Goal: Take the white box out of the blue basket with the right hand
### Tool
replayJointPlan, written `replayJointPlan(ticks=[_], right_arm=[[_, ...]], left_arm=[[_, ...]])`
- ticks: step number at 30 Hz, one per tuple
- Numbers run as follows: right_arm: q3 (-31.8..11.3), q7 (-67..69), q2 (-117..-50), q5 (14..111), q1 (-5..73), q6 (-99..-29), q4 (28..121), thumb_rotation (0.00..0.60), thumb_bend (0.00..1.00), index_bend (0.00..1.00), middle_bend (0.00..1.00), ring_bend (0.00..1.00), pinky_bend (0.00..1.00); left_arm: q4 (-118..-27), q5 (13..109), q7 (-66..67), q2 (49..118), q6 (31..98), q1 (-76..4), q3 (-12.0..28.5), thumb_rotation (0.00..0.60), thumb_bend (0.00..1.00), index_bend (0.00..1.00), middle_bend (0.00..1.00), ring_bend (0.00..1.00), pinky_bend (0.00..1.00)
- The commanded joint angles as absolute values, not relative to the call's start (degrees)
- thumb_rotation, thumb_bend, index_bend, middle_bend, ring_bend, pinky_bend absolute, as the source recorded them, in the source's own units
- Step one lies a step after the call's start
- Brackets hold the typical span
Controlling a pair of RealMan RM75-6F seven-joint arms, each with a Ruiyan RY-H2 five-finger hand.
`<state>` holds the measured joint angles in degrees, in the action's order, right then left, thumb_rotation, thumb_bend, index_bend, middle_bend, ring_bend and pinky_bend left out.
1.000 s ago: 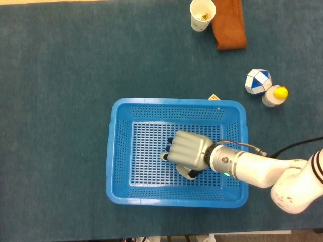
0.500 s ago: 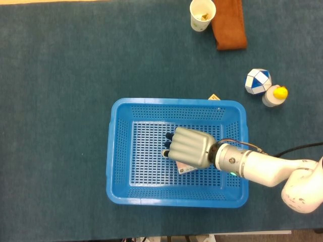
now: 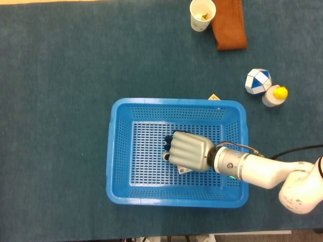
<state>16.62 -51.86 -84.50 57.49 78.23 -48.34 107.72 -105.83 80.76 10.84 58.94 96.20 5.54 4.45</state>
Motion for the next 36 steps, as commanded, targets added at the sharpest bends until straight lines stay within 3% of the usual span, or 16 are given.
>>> replayJointPlan(ticks=[1,23,36], right_arm=[[16.6,-53.5,-86.1,58.3,76.8,-49.1,106.6,0.600,0.04,0.27,0.32,0.24,0.49],[15.3,-59.7,-91.9,63.3,69.7,-51.1,100.3,0.600,0.04,0.27,0.31,0.24,0.49],[13.9,-60.6,-93.1,66.5,67.2,-49.7,98.0,0.600,0.04,0.38,0.33,0.24,0.49]], left_arm=[[-105.9,80.7,10.8,58.9,96.2,5.5,4.5,0.600,0.25,0.31,0.34,0.23,0.21],[-105.8,79.7,10.3,58.7,95.1,5.2,4.7,0.600,0.25,0.31,0.34,0.23,0.21],[-105.2,79.0,9.4,58.7,94.0,4.6,4.9,0.600,0.25,0.31,0.34,0.23,0.20]])
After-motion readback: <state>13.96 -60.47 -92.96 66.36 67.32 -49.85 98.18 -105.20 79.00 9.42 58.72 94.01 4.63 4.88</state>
